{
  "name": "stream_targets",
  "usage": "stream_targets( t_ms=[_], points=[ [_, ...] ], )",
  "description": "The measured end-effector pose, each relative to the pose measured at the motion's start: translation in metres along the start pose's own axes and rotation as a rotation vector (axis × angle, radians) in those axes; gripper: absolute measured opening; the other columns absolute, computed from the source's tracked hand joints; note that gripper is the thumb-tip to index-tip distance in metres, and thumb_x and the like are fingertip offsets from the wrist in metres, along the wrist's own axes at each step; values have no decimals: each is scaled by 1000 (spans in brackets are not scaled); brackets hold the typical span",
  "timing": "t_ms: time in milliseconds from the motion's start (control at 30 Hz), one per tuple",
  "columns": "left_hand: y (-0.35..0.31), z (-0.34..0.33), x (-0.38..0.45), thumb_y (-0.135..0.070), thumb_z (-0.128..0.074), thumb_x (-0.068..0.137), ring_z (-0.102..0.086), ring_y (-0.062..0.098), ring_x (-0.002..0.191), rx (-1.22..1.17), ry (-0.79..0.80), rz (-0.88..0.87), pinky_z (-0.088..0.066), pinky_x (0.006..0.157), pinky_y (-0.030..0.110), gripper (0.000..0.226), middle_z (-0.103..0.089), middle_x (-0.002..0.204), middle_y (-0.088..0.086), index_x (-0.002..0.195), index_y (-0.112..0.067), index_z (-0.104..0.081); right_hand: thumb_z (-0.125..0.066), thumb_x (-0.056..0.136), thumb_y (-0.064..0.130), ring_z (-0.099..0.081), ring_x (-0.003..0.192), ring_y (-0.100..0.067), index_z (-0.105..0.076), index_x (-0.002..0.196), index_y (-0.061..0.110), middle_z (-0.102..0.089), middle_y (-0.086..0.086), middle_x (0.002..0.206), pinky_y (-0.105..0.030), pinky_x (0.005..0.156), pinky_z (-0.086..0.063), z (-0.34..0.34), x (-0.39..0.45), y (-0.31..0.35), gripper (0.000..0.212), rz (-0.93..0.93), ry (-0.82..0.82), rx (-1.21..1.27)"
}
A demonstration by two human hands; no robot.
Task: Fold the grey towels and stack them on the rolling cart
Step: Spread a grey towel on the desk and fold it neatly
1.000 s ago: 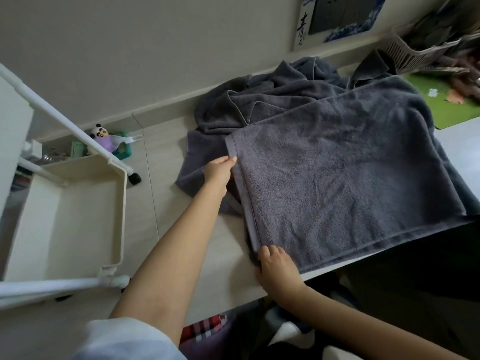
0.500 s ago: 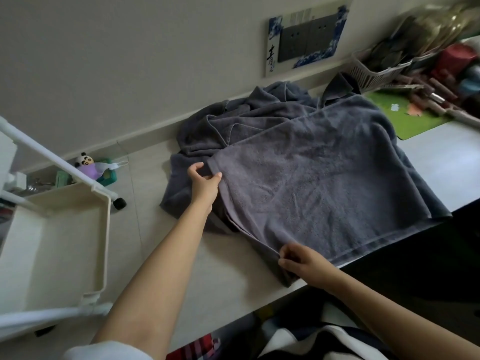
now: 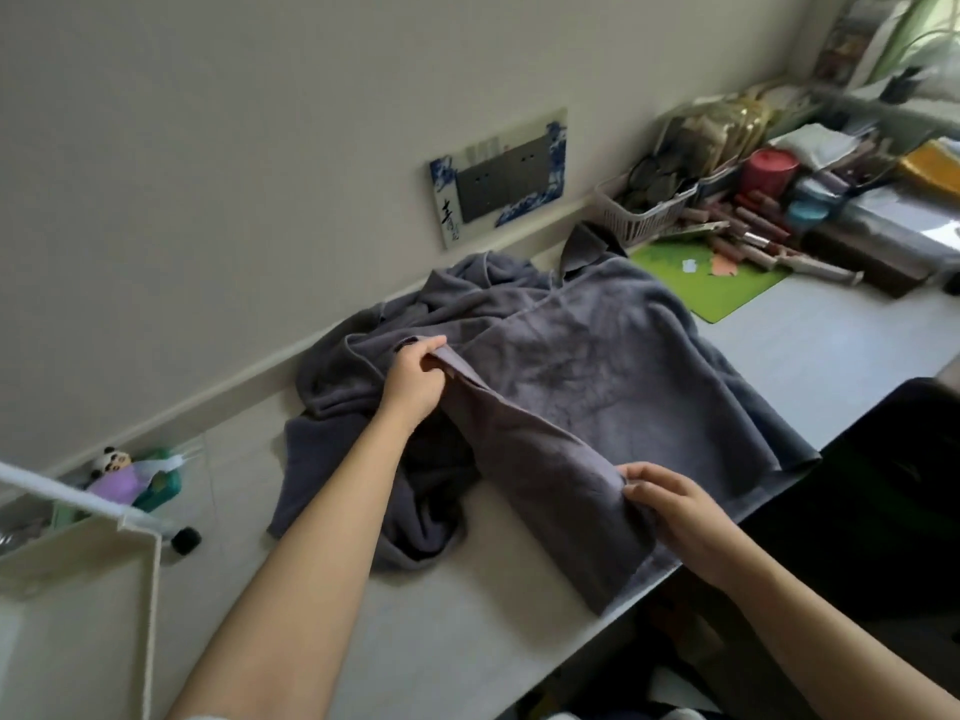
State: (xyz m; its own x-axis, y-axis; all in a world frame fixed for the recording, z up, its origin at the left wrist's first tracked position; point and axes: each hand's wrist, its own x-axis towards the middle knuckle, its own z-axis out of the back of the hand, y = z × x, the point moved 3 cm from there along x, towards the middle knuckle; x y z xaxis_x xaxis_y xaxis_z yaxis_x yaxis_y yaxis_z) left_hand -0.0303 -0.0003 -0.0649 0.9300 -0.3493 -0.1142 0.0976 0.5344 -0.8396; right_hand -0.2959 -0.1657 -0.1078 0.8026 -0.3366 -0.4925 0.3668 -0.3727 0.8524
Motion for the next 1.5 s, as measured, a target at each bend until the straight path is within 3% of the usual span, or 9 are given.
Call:
stream_targets(
  t_ms=[167,267,333,533,800,1000,1100,1233,1500],
  points=[
    [-66,-64,29,-1,-53,84,-44,23,124,320,195,-279,-28,97,13,46,-44,133,9,129,-14,-54,-49,85,-7,-58,83,-18,-70,86,6,-69,-9,83,-32,83,-44,71,4,25,25,98,-219,-125],
    [-88,-121,51,-5,-52,83,-38,29,125,515,305,-359,-28,107,29,48,-47,132,13,130,-15,-54,-52,86,-3,-59,72,-11,-70,79,13,-70,-2,77,-14,64,-46,110,9,31,25,112,-399,-282],
    [-90,-157,61,-10,-51,85,-36,30,126,619,369,-354,-29,109,34,46,-47,133,12,129,-17,-54,-55,85,1,-61,69,-13,-69,76,17,-71,-6,78,-16,59,-46,128,20,26,23,61,-453,-430],
    [-80,-210,83,-17,-53,87,-36,31,126,732,452,-301,-30,109,34,40,-49,130,12,126,-19,-57,-61,85,29,-62,81,-7,-61,86,30,-67,9,85,-20,70,-44,145,47,11,2,-31,-362,-735],
    [-98,-195,126,-20,-63,83,-33,27,124,971,448,-444,-29,106,38,47,-41,127,6,128,-25,-49,-52,88,46,-60,96,-17,-49,86,25,-64,8,94,-28,63,-34,145,57,27,22,37,-366,-1231],
    [-91,-179,151,-25,-75,75,-53,23,101,797,508,-306,-44,88,36,30,-51,103,2,96,-19,-55,-53,89,39,-59,94,-22,-46,106,23,-62,6,91,-31,66,-37,148,74,20,25,101,-318,-1175],
    [-95,-171,158,-20,-72,79,-59,23,89,641,440,-222,-41,73,29,16,-62,89,5,86,-11,-61,-53,89,42,-50,74,-15,-50,95,24,-47,12,67,-29,63,-35,150,76,20,19,134,-302,-1105],
    [-91,-166,164,-20,-68,84,-61,26,92,364,385,-68,-48,86,38,11,-66,92,10,81,-17,-58,-51,89,47,-42,68,-11,-34,59,25,-40,8,60,-28,67,-36,152,80,17,41,84,-167,-1099],
    [-87,-174,138,-16,-73,79,-58,16,77,317,139,-213,-42,72,26,11,-67,82,2,83,-9,-66,-57,84,44,-55,84,-18,-33,57,29,-39,14,64,-29,69,-39,146,84,14,39,41,-241,-1095]
  ],
)
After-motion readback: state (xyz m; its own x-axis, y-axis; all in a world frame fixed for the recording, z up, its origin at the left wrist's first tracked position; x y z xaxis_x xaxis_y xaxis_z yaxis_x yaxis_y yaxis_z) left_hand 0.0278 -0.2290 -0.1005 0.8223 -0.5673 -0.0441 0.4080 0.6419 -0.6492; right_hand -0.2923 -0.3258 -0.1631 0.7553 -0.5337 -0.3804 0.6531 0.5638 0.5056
